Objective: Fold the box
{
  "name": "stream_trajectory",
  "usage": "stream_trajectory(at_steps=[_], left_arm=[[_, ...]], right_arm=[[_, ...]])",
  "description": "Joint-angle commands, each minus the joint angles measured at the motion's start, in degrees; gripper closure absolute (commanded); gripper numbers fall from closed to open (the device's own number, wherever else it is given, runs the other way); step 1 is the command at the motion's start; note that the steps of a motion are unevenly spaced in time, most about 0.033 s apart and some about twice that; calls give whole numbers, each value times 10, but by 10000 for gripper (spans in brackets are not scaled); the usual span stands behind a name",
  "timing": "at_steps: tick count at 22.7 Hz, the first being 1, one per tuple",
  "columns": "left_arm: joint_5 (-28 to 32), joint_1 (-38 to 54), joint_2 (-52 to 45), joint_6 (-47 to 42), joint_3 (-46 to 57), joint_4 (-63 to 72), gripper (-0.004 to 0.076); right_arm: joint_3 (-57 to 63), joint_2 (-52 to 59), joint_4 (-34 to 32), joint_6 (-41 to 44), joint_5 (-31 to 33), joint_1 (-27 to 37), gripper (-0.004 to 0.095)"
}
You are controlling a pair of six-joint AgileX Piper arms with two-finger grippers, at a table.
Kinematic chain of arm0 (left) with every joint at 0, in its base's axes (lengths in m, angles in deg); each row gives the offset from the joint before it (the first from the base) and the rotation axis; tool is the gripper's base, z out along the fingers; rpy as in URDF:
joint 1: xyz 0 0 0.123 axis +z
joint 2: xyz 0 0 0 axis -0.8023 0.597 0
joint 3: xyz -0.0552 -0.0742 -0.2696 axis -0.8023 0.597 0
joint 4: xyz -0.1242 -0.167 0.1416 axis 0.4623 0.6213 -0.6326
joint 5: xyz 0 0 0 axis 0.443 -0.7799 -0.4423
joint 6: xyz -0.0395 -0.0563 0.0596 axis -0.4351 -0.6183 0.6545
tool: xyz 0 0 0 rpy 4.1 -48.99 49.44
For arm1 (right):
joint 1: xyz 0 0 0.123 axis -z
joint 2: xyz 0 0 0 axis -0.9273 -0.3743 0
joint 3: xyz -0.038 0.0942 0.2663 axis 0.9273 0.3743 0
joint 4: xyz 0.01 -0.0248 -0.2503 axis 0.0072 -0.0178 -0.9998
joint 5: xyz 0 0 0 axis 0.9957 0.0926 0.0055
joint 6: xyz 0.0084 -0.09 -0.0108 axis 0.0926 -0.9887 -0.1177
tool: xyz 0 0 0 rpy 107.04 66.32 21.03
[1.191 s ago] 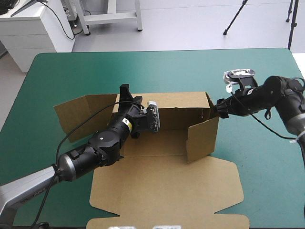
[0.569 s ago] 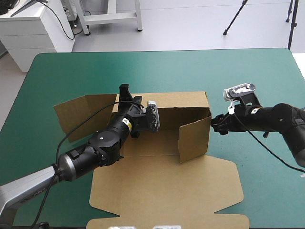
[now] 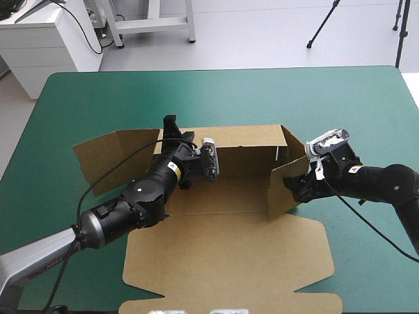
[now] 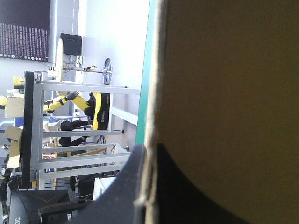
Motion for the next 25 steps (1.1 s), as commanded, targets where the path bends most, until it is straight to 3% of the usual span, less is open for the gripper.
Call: stream_trajectory(at_steps=[1, 5, 13, 23, 25], left_arm=[[-5, -3, -19, -12, -16, -13, 734], [-5, -3, -19, -12, -16, -13, 734], [-3, -3, -19, -12, -16, -11, 734], [3, -3, -19, -15, -16, 5, 732], [3, -3, -19, -15, -15, 7, 732]], right_arm=[[-12, 4, 50, -41, -11, 4, 183], [-12, -17, 88, -71, -9, -3, 183], [-12, -33, 75, -73, -64, -67, 183], [-12, -67, -5, -5, -135, -129, 183], [-12, -67, -45, 26, -153, -133, 184]])
